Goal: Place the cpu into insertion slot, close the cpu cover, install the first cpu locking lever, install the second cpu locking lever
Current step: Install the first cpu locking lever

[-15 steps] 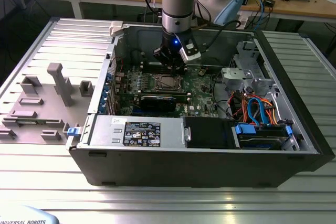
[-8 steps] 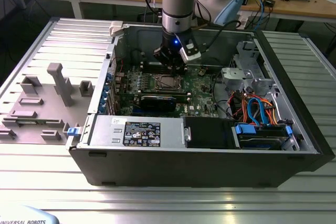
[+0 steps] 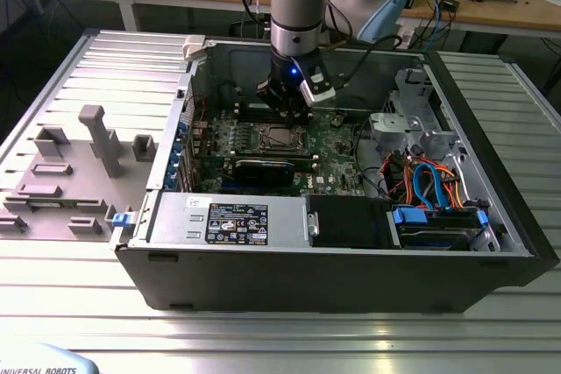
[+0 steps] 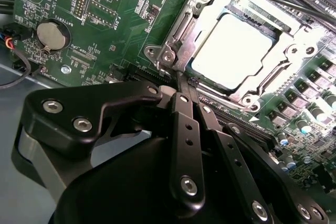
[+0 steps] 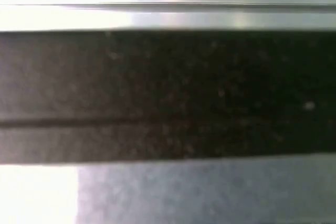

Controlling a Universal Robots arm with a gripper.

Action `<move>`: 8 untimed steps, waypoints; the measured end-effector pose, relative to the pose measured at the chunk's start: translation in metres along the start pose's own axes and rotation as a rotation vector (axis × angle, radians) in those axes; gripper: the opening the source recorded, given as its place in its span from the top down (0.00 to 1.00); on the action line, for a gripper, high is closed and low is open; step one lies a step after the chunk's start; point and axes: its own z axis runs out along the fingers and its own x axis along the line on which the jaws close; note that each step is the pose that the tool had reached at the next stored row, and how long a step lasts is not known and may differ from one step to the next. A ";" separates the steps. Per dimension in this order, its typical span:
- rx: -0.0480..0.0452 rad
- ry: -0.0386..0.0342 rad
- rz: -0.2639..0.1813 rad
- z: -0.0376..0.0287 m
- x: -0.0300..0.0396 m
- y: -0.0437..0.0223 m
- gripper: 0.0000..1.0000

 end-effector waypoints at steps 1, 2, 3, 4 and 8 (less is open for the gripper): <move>0.0000 0.0001 0.000 0.0004 0.0000 0.0000 0.89; 0.0002 0.0002 0.000 0.0006 0.0000 -0.0001 0.89; -0.0027 0.0003 0.000 0.0008 0.0000 -0.0002 0.89; -0.0055 0.0003 0.000 0.0009 0.0000 -0.0001 0.89; -0.0107 0.0001 0.001 0.0010 0.0000 0.0000 0.89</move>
